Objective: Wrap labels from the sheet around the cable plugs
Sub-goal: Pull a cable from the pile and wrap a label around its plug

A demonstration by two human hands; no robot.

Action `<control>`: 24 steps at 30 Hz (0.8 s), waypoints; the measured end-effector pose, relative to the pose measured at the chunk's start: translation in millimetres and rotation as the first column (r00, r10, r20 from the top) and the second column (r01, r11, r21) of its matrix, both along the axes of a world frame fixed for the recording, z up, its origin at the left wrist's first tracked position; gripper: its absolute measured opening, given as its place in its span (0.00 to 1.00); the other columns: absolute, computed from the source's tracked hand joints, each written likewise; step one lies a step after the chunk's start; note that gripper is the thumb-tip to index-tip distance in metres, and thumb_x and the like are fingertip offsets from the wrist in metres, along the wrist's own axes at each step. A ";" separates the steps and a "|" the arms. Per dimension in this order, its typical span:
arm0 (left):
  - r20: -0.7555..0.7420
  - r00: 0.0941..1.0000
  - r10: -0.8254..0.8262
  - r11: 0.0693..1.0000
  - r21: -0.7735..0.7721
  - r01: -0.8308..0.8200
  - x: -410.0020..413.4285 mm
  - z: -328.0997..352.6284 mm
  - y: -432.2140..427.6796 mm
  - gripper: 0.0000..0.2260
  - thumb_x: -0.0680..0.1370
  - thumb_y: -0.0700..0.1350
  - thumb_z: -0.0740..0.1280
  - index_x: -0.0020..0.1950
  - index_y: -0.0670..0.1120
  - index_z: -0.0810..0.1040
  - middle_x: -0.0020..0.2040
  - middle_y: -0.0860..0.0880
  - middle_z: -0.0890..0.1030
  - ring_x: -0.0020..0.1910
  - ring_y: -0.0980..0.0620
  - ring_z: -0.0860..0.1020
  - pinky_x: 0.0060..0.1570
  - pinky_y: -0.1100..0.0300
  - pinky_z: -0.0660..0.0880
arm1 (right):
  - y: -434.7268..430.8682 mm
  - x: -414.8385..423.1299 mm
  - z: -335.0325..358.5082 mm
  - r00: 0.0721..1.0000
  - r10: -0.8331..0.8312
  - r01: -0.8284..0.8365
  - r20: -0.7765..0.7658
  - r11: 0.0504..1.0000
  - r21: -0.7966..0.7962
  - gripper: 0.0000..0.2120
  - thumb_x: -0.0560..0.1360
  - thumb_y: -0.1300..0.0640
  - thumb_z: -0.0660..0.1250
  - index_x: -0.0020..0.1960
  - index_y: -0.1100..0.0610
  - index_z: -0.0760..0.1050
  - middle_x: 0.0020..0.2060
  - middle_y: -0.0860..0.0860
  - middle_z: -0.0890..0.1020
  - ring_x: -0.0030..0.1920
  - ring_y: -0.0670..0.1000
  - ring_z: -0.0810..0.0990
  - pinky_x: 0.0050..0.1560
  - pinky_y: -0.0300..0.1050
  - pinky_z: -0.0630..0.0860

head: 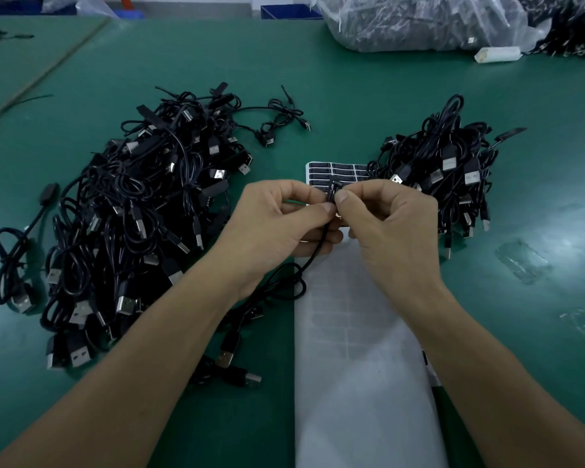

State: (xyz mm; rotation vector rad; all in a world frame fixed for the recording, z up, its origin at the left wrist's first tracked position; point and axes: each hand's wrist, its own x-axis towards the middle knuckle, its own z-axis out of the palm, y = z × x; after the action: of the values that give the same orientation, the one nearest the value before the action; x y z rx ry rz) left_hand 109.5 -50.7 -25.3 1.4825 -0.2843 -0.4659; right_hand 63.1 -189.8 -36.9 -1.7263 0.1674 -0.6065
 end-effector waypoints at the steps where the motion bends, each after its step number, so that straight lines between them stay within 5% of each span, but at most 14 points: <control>1: 0.005 1.000 0.001 1.000 0.004 -0.001 0.1 -0.3 0.1 0.03 0.79 0.37 0.70 0.50 0.37 0.80 0.40 0.42 0.86 0.40 0.46 0.86 0.39 0.58 0.82 | 0.1 -0.5 0.5 1.000 0.003 -0.003 0.003 1.000 -0.002 0.07 0.76 0.64 0.71 0.41 0.56 0.82 0.30 0.44 0.84 0.30 0.39 0.80 0.33 0.30 0.75; 10: 0.052 0.998 -0.029 0.999 0.030 0.027 1.4 -2.0 2.1 0.05 0.80 0.37 0.69 0.44 0.41 0.81 0.39 0.42 0.86 0.39 0.49 0.86 0.40 0.59 0.82 | 4.6 -4.1 -0.6 0.998 -0.028 0.031 0.062 0.998 -0.058 0.06 0.73 0.63 0.75 0.42 0.53 0.82 0.34 0.46 0.85 0.33 0.44 0.83 0.34 0.31 0.77; 15: 0.059 0.997 -0.043 0.999 0.035 0.041 0.6 -2.3 2.4 0.04 0.80 0.37 0.68 0.47 0.38 0.81 0.40 0.42 0.86 0.40 0.49 0.86 0.40 0.59 0.82 | -1.3 -2.7 0.0 0.999 -0.040 0.040 0.027 0.999 0.010 0.15 0.70 0.59 0.78 0.51 0.51 0.75 0.37 0.47 0.86 0.36 0.45 0.85 0.37 0.34 0.78; 19: 0.063 0.996 -0.060 0.998 0.040 0.058 -0.4 0.3 1.3 0.03 0.80 0.36 0.68 0.50 0.38 0.81 0.42 0.40 0.86 0.41 0.48 0.86 0.41 0.59 0.82 | -0.5 -0.4 -0.3 1.000 0.029 -0.029 -0.001 0.999 0.037 0.10 0.72 0.57 0.77 0.51 0.52 0.81 0.38 0.48 0.86 0.38 0.46 0.85 0.38 0.35 0.79; 24: 0.143 0.988 -0.050 0.992 0.123 0.033 1.0 -0.6 1.7 0.01 0.77 0.34 0.71 0.48 0.37 0.81 0.38 0.42 0.86 0.37 0.48 0.86 0.40 0.56 0.84 | -2.5 0.7 0.0 1.000 0.030 -0.030 -0.007 0.999 -0.010 0.03 0.76 0.57 0.74 0.43 0.50 0.83 0.37 0.47 0.86 0.40 0.50 0.85 0.47 0.50 0.83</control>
State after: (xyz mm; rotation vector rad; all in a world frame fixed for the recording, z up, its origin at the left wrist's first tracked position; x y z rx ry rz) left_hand 110.5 -49.0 -25.8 1.6345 -0.4092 -0.4143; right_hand 63.8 -192.4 -36.9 -1.7379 0.1431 -0.5805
